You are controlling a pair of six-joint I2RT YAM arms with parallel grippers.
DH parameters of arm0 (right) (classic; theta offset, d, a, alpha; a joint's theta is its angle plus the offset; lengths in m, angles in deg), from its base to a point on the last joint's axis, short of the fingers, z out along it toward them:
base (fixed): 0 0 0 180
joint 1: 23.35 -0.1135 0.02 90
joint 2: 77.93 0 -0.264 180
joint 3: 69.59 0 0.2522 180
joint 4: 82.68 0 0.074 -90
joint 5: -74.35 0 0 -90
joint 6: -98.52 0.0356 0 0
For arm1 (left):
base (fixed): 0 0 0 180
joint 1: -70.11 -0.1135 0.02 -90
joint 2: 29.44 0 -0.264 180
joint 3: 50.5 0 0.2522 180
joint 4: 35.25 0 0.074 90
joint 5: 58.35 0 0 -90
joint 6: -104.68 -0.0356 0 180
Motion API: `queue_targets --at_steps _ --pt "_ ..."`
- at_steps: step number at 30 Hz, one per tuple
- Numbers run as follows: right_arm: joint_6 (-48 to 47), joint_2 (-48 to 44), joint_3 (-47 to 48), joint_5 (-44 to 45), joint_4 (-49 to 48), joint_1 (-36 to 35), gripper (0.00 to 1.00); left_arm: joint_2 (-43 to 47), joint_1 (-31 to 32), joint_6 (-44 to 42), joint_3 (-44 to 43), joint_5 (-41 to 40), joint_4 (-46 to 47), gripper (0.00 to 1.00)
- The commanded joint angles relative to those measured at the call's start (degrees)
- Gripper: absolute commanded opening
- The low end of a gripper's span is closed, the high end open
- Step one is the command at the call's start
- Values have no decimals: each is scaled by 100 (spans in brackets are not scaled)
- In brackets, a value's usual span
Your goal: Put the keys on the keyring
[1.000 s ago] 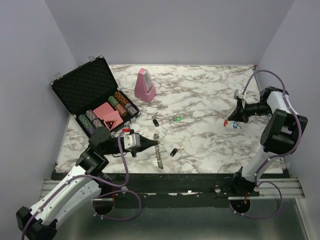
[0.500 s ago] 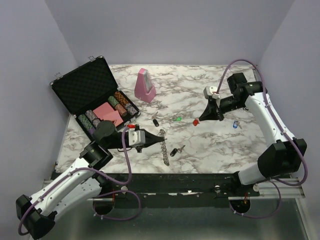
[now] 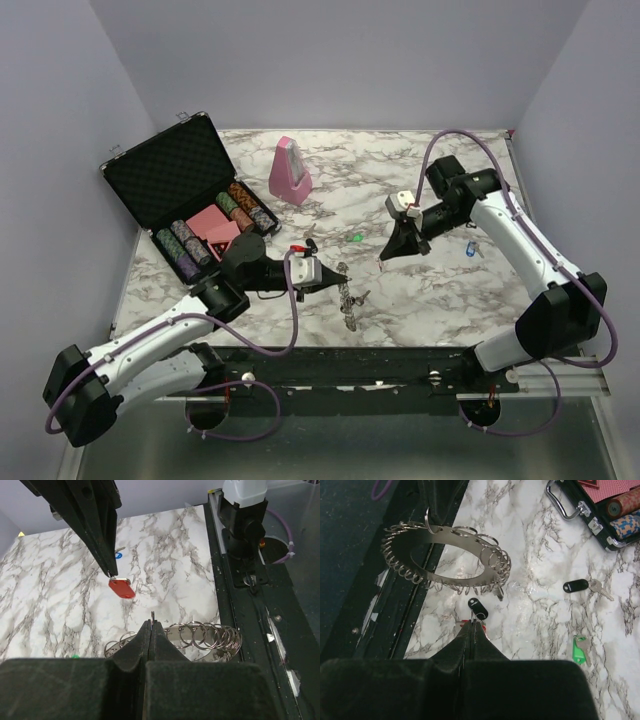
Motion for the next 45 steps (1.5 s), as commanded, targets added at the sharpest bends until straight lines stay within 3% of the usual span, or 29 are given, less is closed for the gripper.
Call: queue_targets --at_steps 1,13,22,29,32,36,45 --pt "-193 75 -211 -194 490 -93 0 -186 113 -164 13 -568 585 0" --pt "-141 31 -449 -351 305 -207 0 -609 315 91 215 -1386 1262 0" --pt "604 -4 -475 -659 -177 -216 0 -697 386 416 409 -1536 1666 0" --pt "730 -39 -589 -958 -363 -216 0 -626 386 1512 953 -1720 2931 0" --pt "90 -39 -720 -1020 -127 -260 0 -618 386 1909 1164 -1782 3388 0" --pt "-35 -22 -826 -1072 -169 -321 0 -574 386 2235 1253 -1826 3643 0" --pt "570 -31 -923 -1073 -705 -356 0 -749 386 2728 1534 -1791 4339 0"
